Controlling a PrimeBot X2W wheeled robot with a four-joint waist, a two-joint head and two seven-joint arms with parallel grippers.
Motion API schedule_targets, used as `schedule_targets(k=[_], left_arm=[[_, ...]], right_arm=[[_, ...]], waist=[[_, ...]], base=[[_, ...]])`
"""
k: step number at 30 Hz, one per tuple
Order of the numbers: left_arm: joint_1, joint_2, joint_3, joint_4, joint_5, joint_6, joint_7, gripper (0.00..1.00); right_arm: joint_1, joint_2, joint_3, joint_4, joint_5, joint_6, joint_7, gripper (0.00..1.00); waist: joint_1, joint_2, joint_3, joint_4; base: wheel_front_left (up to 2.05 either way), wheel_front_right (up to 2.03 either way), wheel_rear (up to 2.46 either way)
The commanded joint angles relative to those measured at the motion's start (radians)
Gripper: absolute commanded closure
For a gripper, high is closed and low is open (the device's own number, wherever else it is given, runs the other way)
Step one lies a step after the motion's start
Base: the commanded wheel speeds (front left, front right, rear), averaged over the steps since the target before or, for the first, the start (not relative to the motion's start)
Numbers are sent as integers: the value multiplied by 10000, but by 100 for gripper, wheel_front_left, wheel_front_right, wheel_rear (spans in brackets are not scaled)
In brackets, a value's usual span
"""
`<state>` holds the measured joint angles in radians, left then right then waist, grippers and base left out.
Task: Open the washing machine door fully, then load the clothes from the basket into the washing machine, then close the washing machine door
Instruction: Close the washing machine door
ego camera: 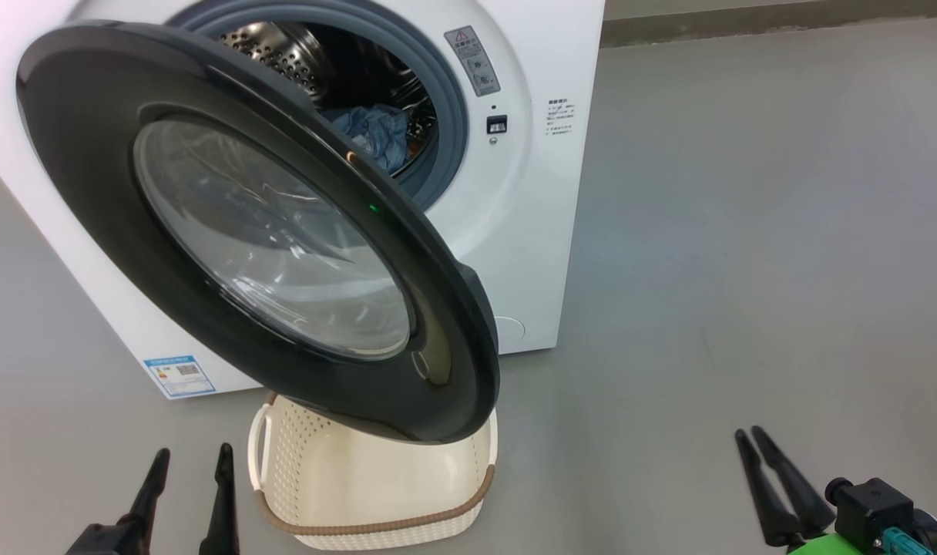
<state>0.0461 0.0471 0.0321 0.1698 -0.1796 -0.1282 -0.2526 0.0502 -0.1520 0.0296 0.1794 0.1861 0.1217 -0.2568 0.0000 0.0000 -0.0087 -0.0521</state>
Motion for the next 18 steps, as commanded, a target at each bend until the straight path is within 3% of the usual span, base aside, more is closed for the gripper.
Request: schedule_targets(k=[1, 18], left_arm=[[-92, 71, 379, -323, 147, -24, -91, 0], [-73, 60, 380, -341, 149, -24, -91, 0]], right_arm=[[-96, -112, 213, -170, 40, 90, -49, 100], [-369, -135, 293, -125, 39, 90, -49, 100]], waist=[[0, 0, 4, 20], [0, 0, 45, 292]], base=[[0, 0, 0], [0, 0, 0]])
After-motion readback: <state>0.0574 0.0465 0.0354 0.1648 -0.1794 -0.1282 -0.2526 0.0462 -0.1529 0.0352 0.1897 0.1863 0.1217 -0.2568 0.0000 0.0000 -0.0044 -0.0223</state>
